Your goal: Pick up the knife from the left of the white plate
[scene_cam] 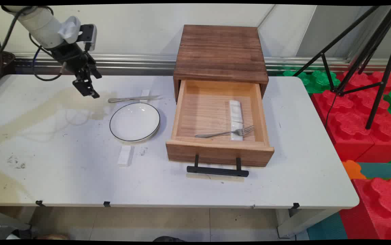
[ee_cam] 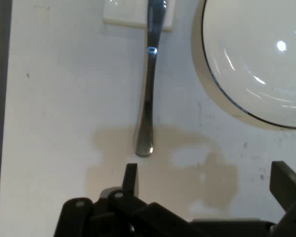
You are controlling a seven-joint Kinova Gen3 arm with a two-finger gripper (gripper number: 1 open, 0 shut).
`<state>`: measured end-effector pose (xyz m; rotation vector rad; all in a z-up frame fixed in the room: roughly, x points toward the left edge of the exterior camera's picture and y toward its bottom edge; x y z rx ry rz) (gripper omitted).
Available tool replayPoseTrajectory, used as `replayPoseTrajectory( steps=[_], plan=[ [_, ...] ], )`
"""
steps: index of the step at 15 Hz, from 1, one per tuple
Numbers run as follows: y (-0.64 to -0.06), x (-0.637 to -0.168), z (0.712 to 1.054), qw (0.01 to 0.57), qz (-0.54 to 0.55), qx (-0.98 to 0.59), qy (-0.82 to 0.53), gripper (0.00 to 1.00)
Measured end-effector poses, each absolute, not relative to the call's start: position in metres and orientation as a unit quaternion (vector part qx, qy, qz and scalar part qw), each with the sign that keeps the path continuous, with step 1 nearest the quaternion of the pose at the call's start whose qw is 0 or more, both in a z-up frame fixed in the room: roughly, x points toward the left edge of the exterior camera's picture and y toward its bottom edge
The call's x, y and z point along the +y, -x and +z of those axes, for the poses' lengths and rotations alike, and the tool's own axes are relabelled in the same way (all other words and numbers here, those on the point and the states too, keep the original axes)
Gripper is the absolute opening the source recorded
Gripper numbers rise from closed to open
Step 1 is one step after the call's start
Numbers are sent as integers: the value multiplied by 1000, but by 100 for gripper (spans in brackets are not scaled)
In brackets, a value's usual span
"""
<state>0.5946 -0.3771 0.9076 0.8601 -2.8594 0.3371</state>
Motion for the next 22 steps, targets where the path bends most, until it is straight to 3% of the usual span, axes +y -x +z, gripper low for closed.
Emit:
replayPoseTrajectory(
  steps=[22],
  plan=[
    [-607, -463, 816, 102, 122, -950, -269, 100]
  ],
)
